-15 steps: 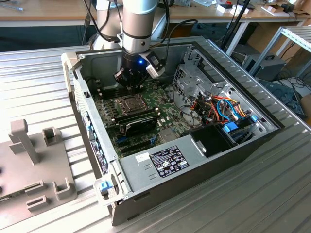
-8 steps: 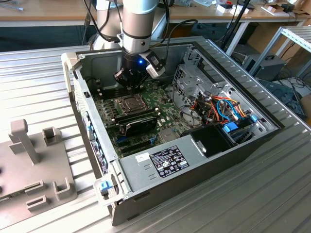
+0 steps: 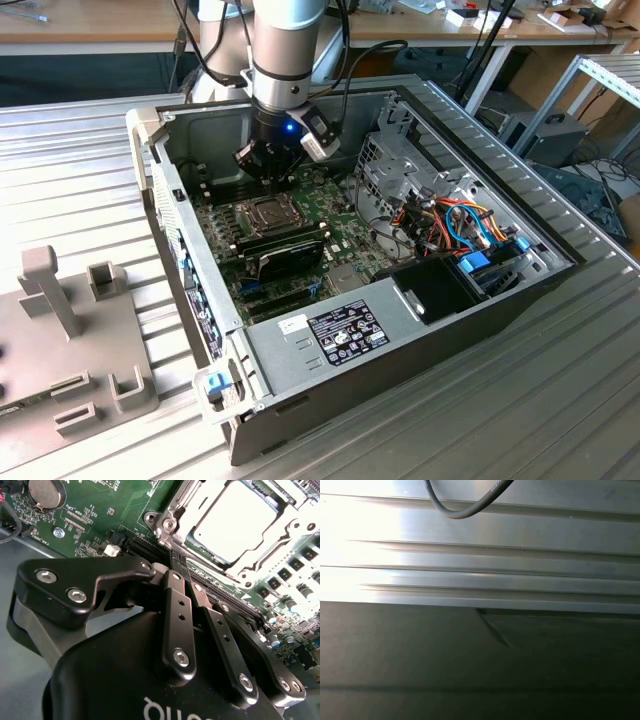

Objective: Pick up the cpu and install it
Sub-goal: 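Install the first cpu locking lever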

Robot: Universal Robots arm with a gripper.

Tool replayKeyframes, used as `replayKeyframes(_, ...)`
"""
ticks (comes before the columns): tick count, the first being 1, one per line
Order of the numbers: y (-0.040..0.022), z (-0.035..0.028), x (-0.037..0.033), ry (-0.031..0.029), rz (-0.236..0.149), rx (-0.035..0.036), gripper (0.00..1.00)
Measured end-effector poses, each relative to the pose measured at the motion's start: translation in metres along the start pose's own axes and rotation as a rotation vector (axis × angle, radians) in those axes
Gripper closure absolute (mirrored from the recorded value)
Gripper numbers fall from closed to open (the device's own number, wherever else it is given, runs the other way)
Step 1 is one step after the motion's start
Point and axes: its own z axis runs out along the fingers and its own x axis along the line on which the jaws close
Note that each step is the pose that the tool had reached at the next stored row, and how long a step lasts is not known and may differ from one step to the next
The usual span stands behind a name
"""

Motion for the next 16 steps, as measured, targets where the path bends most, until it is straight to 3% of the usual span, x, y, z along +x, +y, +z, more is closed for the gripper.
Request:
replayKeyframes(2,-0.0002,-0.0037,0.0000,0.0013,0.000,0.0018,0.89)
replayKeyframes(10,-0.0003,-0.0068,-0.0001,0.0014,0.000,0.0022,0.89)
replayKeyframes(16,-0.0002,-0.0172,-0.0007,0.0013,0.000,0.0022,0.89)
